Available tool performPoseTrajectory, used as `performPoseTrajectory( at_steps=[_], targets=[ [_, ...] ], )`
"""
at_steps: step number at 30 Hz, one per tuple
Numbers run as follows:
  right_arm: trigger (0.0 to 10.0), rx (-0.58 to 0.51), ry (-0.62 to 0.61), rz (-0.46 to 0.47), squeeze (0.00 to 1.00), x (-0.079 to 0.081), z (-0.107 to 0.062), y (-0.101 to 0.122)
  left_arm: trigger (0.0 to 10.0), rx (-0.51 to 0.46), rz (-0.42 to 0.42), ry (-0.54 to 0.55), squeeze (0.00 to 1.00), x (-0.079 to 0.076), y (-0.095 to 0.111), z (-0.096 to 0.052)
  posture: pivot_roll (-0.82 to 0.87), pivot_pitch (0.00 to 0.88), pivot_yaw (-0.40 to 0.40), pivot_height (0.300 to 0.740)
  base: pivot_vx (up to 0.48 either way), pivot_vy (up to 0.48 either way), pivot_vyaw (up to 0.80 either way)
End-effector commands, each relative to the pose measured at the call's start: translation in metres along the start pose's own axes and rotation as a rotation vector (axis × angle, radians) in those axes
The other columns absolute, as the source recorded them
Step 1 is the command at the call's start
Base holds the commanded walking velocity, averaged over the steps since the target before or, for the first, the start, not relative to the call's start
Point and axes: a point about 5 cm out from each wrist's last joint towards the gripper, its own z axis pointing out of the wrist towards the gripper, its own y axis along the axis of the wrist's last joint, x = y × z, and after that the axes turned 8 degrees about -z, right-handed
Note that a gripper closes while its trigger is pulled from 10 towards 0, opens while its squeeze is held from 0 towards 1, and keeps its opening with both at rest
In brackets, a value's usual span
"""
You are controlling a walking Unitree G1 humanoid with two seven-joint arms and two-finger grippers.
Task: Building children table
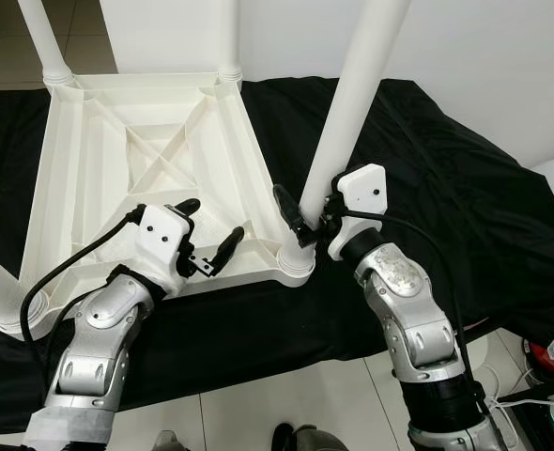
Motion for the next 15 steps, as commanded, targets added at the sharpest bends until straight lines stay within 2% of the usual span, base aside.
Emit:
performPoseTrajectory(
  at_steps=[1, 13, 14, 15],
  targets=[
    [10.0, 0.004, -0.003, 0.003, 0.00, 0.0014, -0.0017, 0.0015, 10.0, 0.029, -0.027, 0.028, 0.00, -0.0001, -0.0066, -0.0001, 0.08, 0.097, -0.056, 0.740, 0.000, 0.000, 0.00],
    [10.0, 0.013, 0.002, -0.002, 0.00, 0.0031, -0.0041, 0.0040, 10.0, 0.046, -0.087, 0.040, 0.00, 0.0034, -0.0066, 0.0018, 0.07, 0.096, -0.053, 0.740, 0.000, 0.000, 0.00],
    [2.8, 0.008, -0.001, -0.001, 0.00, 0.0031, -0.0041, 0.0045, 10.0, 0.054, -0.098, 0.044, 0.00, 0.0036, -0.0074, 0.0018, 0.08, 0.097, -0.054, 0.740, 0.000, 0.000, 0.00],
    [0.0, 0.007, -0.001, -0.001, 0.00, 0.0034, -0.0041, 0.0047, 10.0, 0.057, -0.118, 0.048, 0.00, 0.0035, -0.0081, 0.0018, 0.08, 0.097, -0.054, 0.740, 0.000, 0.000, 0.00]
  ],
)
